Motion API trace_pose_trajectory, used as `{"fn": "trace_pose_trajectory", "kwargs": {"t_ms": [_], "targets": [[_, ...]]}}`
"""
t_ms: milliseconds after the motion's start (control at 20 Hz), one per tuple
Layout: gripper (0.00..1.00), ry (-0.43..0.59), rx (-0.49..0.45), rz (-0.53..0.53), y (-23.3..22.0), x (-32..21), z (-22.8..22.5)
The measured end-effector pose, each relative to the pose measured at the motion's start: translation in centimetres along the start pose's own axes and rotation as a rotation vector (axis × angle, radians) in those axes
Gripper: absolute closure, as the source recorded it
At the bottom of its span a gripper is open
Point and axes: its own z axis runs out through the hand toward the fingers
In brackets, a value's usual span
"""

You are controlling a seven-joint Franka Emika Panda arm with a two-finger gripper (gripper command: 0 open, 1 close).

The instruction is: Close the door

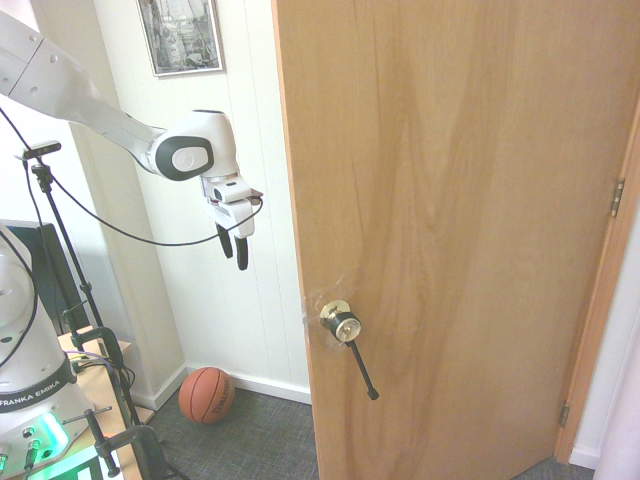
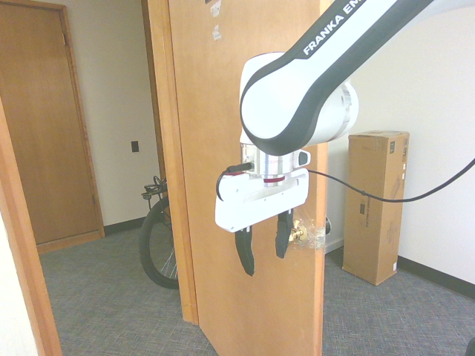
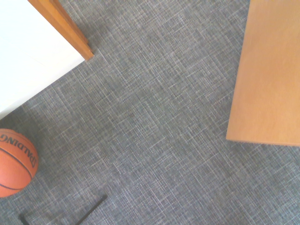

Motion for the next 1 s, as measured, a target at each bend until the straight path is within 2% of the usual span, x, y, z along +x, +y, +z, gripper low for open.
{"fn": "trace_pose_trajectory", "kwargs": {"t_ms": [350,1000], "targets": [[0.00,-0.016,0.050,0.057,1.8,0.6,-2.2],[0.00,-0.012,0.100,0.263,11.1,4.1,-7.1]]}}
